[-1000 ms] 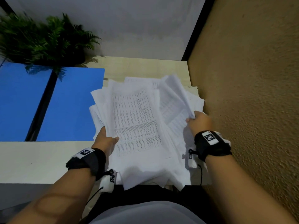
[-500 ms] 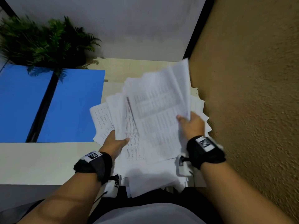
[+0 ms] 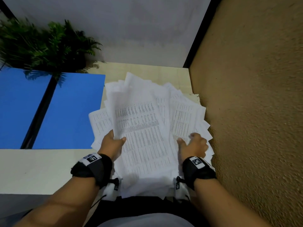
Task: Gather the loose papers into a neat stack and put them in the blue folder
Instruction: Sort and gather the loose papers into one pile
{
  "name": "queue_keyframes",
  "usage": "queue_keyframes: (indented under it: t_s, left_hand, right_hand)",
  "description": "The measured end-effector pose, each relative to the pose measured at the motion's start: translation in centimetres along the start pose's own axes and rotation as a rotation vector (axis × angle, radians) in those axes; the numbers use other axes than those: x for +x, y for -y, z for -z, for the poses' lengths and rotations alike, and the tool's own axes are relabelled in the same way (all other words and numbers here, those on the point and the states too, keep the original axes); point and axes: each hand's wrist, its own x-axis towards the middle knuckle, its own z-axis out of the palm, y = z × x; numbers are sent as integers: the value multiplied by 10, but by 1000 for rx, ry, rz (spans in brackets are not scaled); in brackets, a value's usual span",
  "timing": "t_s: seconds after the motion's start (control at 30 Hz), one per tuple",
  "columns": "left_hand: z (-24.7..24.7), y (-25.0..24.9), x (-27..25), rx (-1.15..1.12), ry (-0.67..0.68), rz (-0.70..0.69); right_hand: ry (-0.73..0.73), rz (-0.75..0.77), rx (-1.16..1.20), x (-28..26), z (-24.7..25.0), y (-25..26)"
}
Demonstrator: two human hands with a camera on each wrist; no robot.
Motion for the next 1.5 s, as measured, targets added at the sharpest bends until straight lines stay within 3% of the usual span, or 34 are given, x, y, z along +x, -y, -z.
queue_keyframes:
  t_s: [0.13,0.2,0.27,0.4,0.6,0.7,0.83,0.93,1.0,1.07,1.13,1.2,1.27,1.37,1.5]
  left_hand:
    - [-4,-32,25,92,-77,43]
    - [-1,-35,47,259,-177,67]
    - [1,-36,58,381,-184,71]
    - [-4,-44,48,239,-80,88]
    - [0,-27,39,195,89,60]
    - [9,-14,27,158,43,56]
    - [27,1,3,134,-9,44]
    - [30,10,-15,112,-21,85]
    - [28,16,-22,101,23,115]
    - [24,17,-27,118,80,128]
    - [18,16,-31,113,113,126]
    - [10,10,-37,180,46,112]
    - [4,7,-40,230,-77,108]
    - [-2,5,-43,183,-120,87]
    - [-15,13,-46,28,-36,126]
  right_hand:
    - [137,-167,309,5,4,-12]
    - [203,-173,408,4,2,-11]
    - [249,-130,397,6,2,-9]
    - [343,-72,375,13,-3,-14]
    - [511,-223,542,17,-20,-12]
    - [284,-217,518,17,-10,-5]
    - [-83,7,361,7,61,33]
    - [-246,184,535,-1,116,65]
    - [-184,277,623,-4,135,79]
    - [-29,302,619,-2,130,82]
    - [145,266,550,-3,105,76]
    - [253,220,398,-5,67,60]
    - [308,188,151,-7,31,42]
    - [398,183,-184,-14,-2,26]
    - [434,239,-113,-26,-19,25]
